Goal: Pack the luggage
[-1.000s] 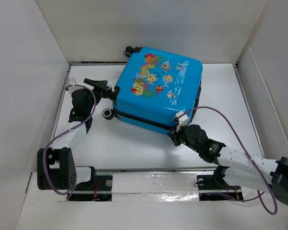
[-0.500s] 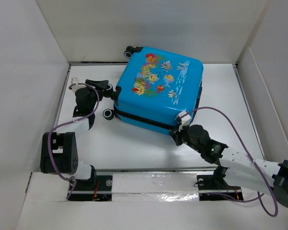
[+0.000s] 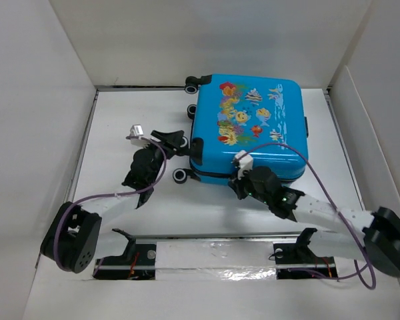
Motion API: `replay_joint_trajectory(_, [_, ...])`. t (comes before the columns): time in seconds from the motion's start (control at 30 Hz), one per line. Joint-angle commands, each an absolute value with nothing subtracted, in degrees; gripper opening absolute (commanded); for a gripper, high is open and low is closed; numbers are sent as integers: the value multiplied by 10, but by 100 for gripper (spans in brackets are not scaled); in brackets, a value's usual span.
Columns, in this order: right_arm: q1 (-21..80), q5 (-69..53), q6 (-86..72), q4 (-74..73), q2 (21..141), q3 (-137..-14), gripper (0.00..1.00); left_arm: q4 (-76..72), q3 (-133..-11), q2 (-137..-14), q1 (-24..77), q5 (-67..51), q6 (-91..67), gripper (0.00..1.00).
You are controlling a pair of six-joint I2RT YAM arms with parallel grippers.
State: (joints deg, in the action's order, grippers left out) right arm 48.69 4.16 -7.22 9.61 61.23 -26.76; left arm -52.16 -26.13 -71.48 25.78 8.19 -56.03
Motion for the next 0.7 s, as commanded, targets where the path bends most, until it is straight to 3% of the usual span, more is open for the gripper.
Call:
replay_joint_trajectory(0.0, [573,-20,-38,191,693,-397,0,-508,-219,-665,329,-61,-520,0])
replay_joint_trajectory(0.2, [662,-32,-23,202,799,-490,0,-394,-185,-563,368,-71,-489,0])
replay_joint_trajectory(0.37, [708,-16,-55,262,786,-442,0,-411,-152,-559,391,-70,-504,0])
replay_joint_trajectory(0.47, [708,38,-65,286,720,-354,0,-443,-164,-590,422,-49,-508,0])
replay_joint_trajectory(0.67, [582,5,-85,208,495,-242,0,-498,-255,-692,501,23,-491,0])
